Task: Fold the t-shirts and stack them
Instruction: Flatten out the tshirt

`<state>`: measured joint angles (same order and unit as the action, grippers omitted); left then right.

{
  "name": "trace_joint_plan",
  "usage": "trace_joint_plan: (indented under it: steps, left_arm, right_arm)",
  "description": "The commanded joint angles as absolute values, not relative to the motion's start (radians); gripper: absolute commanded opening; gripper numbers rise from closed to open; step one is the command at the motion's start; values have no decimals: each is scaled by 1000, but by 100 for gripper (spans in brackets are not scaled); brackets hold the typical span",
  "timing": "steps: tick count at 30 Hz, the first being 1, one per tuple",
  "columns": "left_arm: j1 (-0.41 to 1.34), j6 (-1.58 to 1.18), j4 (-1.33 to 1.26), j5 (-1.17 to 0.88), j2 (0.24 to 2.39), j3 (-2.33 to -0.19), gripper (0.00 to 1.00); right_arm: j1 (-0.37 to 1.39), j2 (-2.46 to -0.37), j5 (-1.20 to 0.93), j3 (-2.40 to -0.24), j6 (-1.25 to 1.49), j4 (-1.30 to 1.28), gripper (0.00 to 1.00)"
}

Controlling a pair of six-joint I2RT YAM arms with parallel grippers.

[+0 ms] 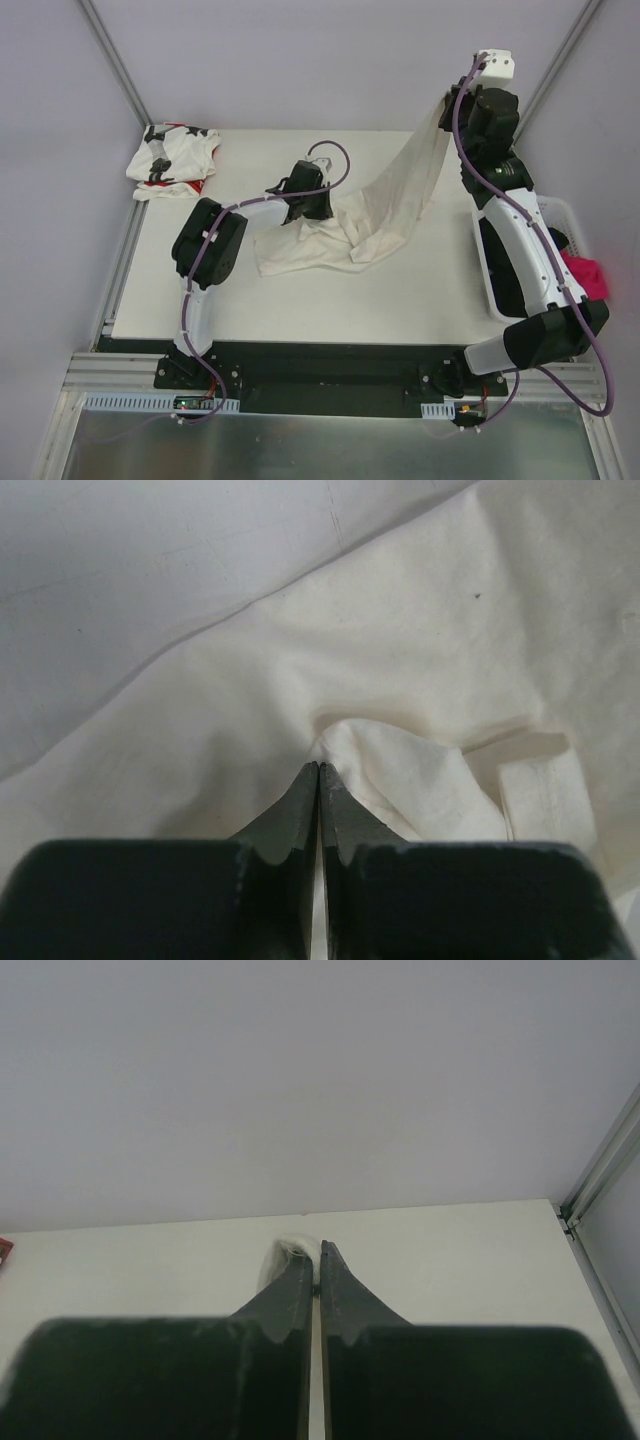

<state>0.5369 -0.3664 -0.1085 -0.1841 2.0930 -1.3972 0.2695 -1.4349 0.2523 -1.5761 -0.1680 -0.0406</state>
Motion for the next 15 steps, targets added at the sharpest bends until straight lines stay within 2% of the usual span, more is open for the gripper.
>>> trace_joint_plan:
  steps: [1, 15]
  left_arm:
    - [557, -383, -126, -221, 2086, -1414, 0]
    - [686, -431, -110, -160, 1867, -1233, 0]
  right_arm:
    - [258, -1434, 245, -1621, -153, 32, 1]
    - [252, -1471, 244, -1643, -152, 20, 1]
